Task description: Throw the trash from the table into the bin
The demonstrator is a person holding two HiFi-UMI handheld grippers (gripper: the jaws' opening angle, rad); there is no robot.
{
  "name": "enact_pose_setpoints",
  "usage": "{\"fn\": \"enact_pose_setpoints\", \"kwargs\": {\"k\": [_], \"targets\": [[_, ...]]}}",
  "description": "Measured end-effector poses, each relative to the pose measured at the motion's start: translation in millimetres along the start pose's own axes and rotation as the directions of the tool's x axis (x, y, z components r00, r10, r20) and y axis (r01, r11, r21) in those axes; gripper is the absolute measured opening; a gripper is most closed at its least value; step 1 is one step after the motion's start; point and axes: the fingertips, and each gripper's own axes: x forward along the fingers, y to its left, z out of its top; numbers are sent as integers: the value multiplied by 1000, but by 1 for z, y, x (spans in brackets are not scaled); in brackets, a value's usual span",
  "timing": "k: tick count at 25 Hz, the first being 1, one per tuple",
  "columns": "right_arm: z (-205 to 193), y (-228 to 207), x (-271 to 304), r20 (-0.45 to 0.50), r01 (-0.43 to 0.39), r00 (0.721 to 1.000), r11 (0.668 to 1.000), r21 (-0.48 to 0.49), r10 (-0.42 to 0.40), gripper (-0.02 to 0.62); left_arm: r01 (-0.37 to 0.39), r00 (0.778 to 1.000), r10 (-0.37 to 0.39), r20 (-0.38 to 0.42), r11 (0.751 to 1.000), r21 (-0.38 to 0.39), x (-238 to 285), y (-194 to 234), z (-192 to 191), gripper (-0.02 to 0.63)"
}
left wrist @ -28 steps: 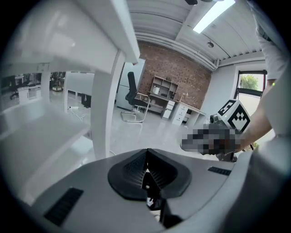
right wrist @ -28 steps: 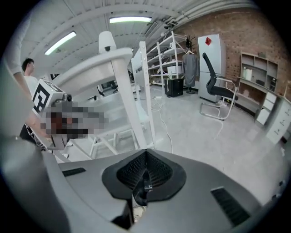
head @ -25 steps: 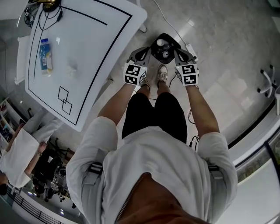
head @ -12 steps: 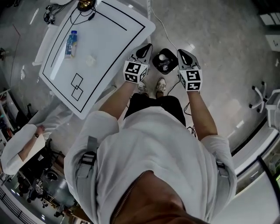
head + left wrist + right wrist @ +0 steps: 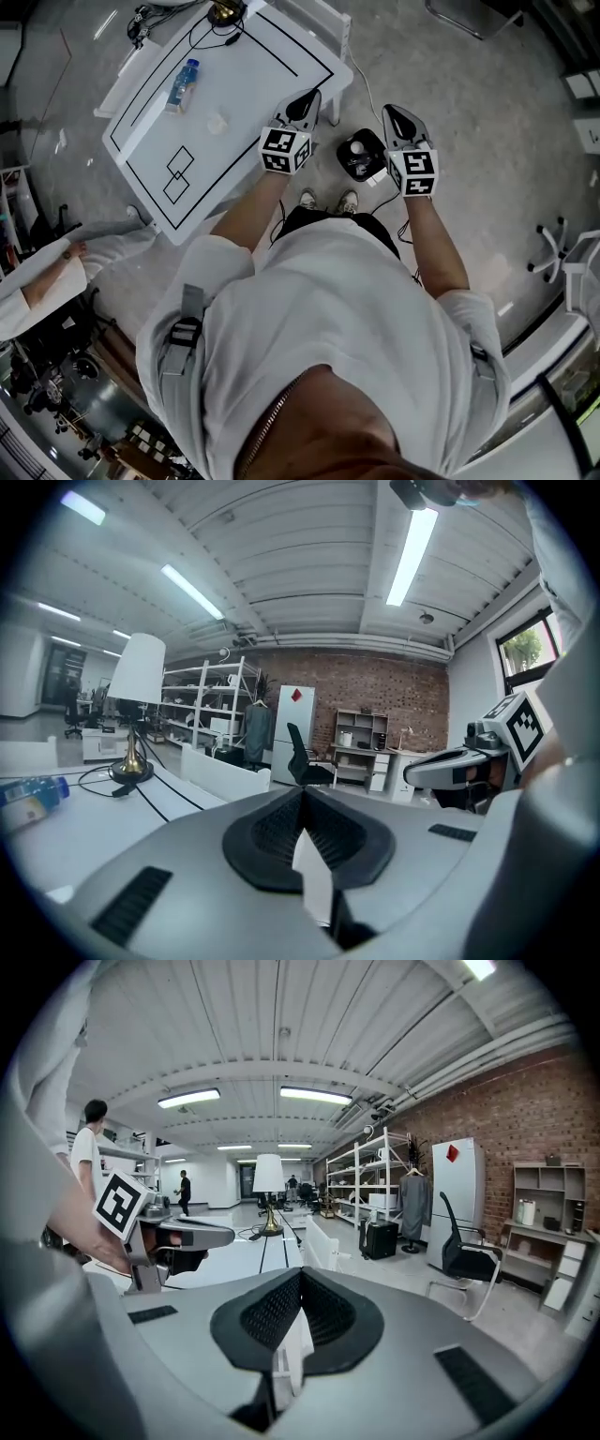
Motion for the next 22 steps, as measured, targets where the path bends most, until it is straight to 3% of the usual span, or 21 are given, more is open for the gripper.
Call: {"fn": "enact_pose_setpoints", "kwargs": {"k": [8, 13, 17, 22], "targets": [[25, 26, 18, 35, -90, 995, 995, -38, 92, 3, -73, 995, 74, 62, 997, -12, -27, 24, 20, 9], [38, 45, 32, 48, -162, 985, 984, -69, 166, 3, -161, 983, 161, 92, 987, -11, -50, 46, 33, 9], [46, 69, 46, 53, -241, 968, 966, -96, 246, 3, -260, 960, 260, 106, 965, -17, -78, 72, 36, 9], [55, 115, 73, 46, -341, 935, 929, -145, 350, 3, -384, 915, 385, 119, 923, -31, -127, 117, 35, 9]]}}
